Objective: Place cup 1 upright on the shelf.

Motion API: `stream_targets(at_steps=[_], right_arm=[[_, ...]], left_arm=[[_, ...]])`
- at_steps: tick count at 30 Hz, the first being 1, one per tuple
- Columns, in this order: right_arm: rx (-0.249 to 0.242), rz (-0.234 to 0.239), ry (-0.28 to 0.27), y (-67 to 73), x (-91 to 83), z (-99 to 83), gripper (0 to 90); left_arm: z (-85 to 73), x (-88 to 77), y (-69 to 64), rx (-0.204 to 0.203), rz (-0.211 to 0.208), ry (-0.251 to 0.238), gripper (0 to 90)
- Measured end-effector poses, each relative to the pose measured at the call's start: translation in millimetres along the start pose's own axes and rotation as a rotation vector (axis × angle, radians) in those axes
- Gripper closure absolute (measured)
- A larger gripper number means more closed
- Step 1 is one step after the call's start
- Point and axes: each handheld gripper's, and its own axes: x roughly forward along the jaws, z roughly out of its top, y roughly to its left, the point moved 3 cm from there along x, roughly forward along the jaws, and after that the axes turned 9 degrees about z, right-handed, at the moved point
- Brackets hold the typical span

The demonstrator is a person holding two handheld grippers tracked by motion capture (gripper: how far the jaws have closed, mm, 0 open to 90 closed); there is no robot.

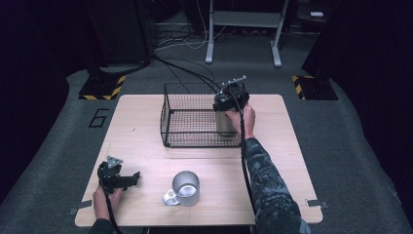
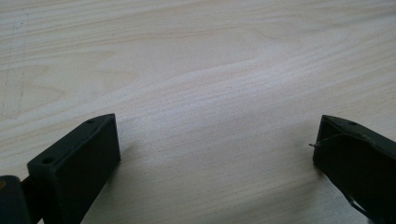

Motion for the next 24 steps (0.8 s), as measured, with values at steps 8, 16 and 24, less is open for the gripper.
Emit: stream_targets(at_steps=[8,16,24], right_arm=[[0.021,0.017,0.025,-5.9,-2.1,-6.1,2.6],[0.001,0.001,0.002,-6.4,-20.3,1.4,0.0],[-0.025,-0.004,-0.043,-4.3,-46.7,5.9,0.0]], left_arm=[[0.1,0.1,0.0,0.001,0.000,0.000,0.5],[0.1,0.1,0.0,0.000,0.000,0.000,0.4],[0.2,0.0,0.7,0.011,0.001,0.000,0.5]])
